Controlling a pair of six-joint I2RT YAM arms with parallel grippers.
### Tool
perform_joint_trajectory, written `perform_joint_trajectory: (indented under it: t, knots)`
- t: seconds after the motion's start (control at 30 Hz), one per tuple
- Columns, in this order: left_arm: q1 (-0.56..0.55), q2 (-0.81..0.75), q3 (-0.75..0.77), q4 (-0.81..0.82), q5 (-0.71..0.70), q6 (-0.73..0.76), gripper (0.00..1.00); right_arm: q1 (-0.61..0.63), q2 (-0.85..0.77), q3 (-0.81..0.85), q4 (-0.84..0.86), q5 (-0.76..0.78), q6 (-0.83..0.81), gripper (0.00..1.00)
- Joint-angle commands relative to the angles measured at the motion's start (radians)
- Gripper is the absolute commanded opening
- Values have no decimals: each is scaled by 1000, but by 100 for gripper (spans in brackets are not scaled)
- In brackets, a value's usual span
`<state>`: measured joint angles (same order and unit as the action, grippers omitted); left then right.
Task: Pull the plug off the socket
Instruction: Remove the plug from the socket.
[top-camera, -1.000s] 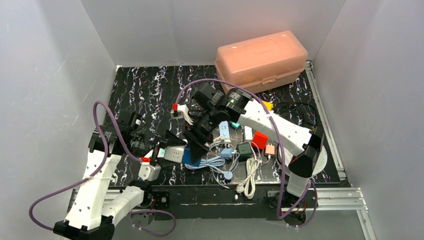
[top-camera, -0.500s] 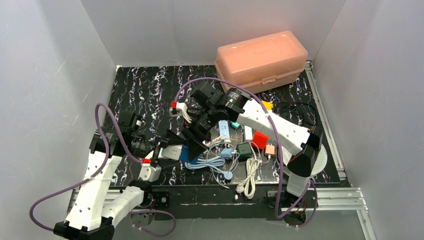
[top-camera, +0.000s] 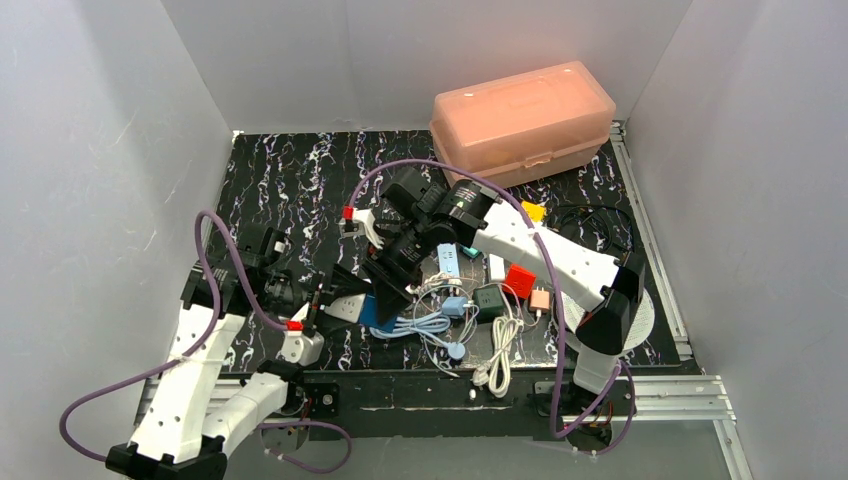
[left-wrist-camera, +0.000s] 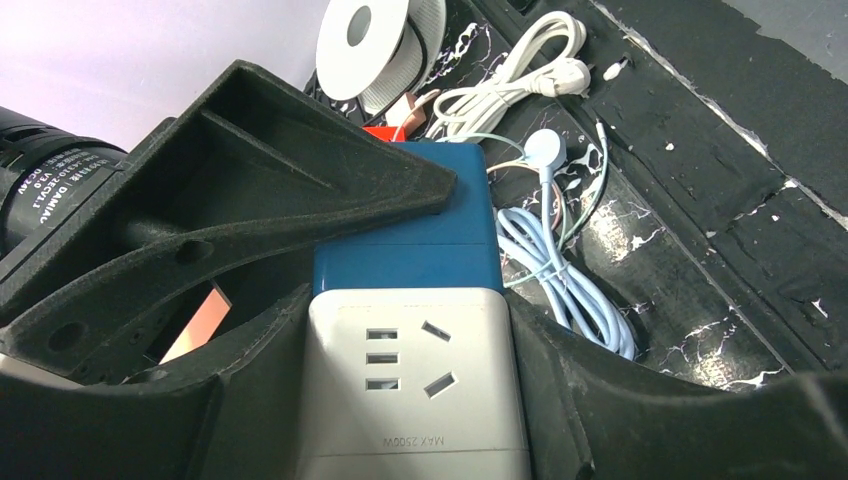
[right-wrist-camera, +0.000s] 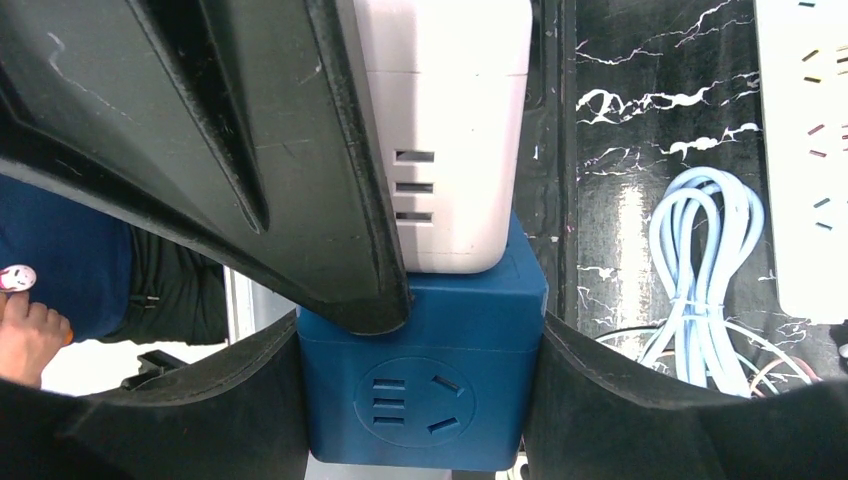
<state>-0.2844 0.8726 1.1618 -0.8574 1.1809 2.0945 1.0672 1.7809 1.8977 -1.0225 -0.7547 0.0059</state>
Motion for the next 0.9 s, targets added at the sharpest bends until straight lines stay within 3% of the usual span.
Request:
perform_joint_trajectory:
  t: [0.0, 0.13, 0.7, 0.73, 0.77, 0.87]
  knots:
    - [-9, -5, -57, -48, 1, 611, 4, -3, -90, -20, 73, -72, 9, 1]
    - [-9, -16, -90, 20, 11, 609, 0, -3, -113, -63, 77, -88, 9, 1]
    - [-10, -7, -57, 13, 7, 611, 0, -3, -198, -194, 83, -98, 9, 1]
    - [-10, -9, -60, 13, 5, 611, 0, -3, -200, -197, 81, -97, 9, 49]
    - [-9, -10, -63, 14, 4, 611, 0, -3, -202, -199, 79, -97, 9, 3]
    - [-9, -15, -68, 13, -16, 611, 0, -3, -212, -206, 73, -92, 8, 1]
